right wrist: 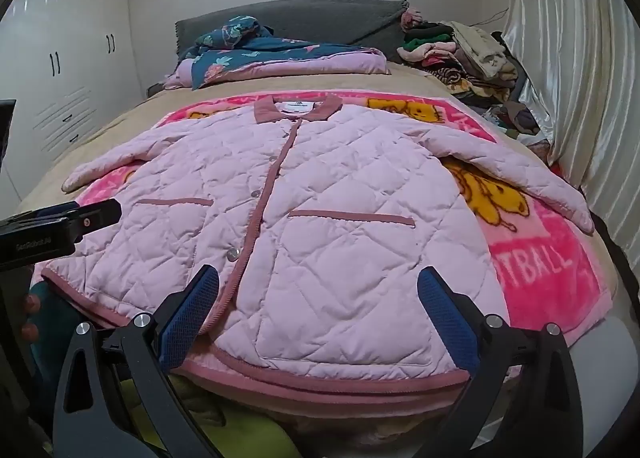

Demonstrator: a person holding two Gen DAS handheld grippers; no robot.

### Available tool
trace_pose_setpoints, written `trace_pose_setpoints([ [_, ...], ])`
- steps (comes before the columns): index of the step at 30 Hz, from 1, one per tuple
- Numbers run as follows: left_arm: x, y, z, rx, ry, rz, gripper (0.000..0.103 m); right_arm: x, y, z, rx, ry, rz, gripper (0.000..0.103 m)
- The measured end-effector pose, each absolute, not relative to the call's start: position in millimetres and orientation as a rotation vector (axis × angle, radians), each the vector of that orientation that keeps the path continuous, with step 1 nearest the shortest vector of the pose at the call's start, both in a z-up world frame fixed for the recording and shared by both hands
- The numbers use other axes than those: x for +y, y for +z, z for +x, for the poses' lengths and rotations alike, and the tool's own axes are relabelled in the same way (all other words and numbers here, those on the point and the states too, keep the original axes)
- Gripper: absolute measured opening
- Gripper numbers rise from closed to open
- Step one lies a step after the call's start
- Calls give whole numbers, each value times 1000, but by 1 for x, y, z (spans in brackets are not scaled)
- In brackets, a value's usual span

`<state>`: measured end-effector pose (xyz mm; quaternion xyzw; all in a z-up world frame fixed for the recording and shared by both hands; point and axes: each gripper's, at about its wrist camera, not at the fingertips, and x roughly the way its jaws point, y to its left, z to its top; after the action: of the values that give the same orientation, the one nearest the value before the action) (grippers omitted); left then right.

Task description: Fold large clothes

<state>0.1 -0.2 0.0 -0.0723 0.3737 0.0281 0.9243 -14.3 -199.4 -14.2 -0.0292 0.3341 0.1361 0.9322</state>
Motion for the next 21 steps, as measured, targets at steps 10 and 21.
trace_pose_setpoints([
  [10,0,0,0,760,56,-152,94,-196,-10,-18,685,289,-41,99],
  [21,-4,4,-2,759,55,-150,94,-194,-6,-20,669,292,-50,99],
])
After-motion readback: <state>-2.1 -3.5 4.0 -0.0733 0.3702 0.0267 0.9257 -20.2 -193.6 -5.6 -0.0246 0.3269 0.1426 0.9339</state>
